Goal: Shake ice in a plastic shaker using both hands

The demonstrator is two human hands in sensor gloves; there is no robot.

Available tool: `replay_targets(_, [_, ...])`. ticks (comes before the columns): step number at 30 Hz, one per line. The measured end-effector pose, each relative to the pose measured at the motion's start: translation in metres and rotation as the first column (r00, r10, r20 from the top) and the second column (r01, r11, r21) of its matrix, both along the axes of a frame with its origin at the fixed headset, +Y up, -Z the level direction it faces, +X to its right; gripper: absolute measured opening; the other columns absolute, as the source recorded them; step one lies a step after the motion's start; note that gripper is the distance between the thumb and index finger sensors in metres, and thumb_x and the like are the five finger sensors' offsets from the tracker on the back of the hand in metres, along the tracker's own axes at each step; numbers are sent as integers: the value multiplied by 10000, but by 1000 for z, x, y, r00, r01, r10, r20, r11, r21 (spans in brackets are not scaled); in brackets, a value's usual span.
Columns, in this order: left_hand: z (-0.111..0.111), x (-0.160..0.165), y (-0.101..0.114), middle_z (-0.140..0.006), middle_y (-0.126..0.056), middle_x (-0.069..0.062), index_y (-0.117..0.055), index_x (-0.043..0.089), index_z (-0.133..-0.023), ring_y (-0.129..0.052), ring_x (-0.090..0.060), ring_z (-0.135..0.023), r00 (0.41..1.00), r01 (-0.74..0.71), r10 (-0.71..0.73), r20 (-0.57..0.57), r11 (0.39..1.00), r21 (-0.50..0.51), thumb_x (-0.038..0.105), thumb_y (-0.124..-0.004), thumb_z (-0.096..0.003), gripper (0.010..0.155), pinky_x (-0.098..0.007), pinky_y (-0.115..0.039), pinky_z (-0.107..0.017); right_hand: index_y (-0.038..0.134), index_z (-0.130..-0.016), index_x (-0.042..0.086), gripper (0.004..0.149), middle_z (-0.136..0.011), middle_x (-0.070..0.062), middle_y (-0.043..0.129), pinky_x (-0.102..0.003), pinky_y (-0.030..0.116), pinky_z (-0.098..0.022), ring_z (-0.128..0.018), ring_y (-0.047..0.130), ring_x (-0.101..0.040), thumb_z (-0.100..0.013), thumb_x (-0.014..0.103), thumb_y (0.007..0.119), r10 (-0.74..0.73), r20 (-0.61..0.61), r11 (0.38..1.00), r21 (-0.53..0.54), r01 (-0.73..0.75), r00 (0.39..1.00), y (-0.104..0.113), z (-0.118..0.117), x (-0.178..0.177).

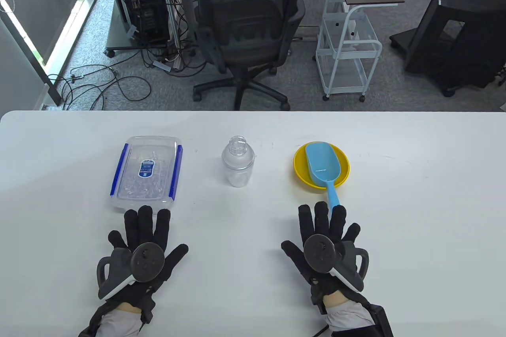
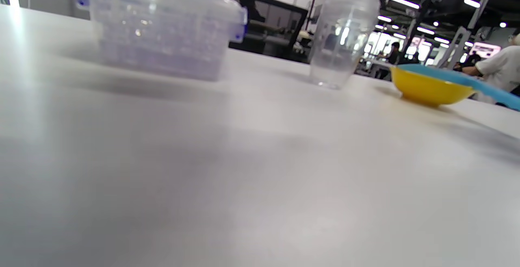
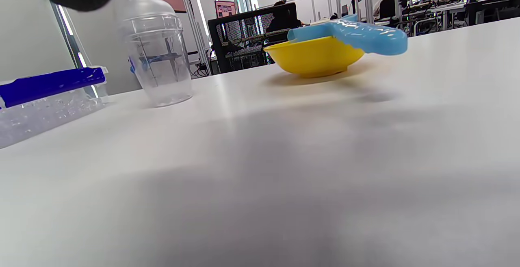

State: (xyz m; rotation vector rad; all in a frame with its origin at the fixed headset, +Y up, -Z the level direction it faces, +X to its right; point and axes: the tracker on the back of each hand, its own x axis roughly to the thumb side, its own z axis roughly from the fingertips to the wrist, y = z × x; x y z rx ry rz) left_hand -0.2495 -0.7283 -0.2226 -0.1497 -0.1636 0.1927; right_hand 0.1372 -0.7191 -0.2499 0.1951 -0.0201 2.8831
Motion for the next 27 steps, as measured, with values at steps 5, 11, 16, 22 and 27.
replay_targets(5, [1, -4, -4, -1173, 104, -299, 102, 214, -1148, 154, -539, -992, 1000, -6, 6, -27, 1000, -13, 652, -389, -664, 817, -849, -88, -587, 171, -1100, 227, 872, -1161, -209, 75, -814, 28, -567, -962, -63, -562, -515, 576, 714, -7, -15, 999, -34, 7, 1000, -3, 0, -4])
replay_targets(11, [-1, 0, -6, -1167, 121, -296, 110, 218, -1145, 162, -538, -987, 999, 33, -33, -40, 999, -13, 657, -381, -663, 816, -849, -82, -586, 152, -1098, 232, 878, -1160, -209, 76, -818, 44, -574, -967, -52, -562, -513, 592, 699, 23, -19, 999, -31, -24, 1000, -5, -1, -10])
replay_targets(16, [-2, 8, -13, -1166, 111, -303, 105, 211, -1146, 153, -542, -988, 995, 97, -98, -35, 995, -25, 649, -383, -666, 812, -849, -93, -588, 115, -1090, 204, 907, -1157, -219, 81, -824, 72, -575, -971, -26, -571, -511, 619, 677, 66, -18, 997, -32, -66, 998, -7, -2, -18])
replay_targets(22, [-2, 16, -11, -1168, 119, -296, 109, 217, -1146, 156, -540, -990, 994, 105, -105, -9, 994, -23, 649, -378, -667, 808, -849, -86, -590, 101, -1075, 162, 939, -1147, -232, 74, -829, 102, -583, -975, 11, -582, -503, 612, 693, 3, -26, 1000, -29, -4, 1000, 2, -11, -32])
replay_targets(27, [-3, 18, -10, -1169, 116, -295, 108, 218, -1147, 153, -539, -993, 996, 87, -87, 9, 996, -23, 648, -377, -668, 806, -848, -87, -592, 93, -1064, 108, 958, -1136, -249, 67, -825, 120, -591, -972, 20, -586, -505, 611, 687, -135, -17, 985, -110, 132, 991, 27, -41, -51])
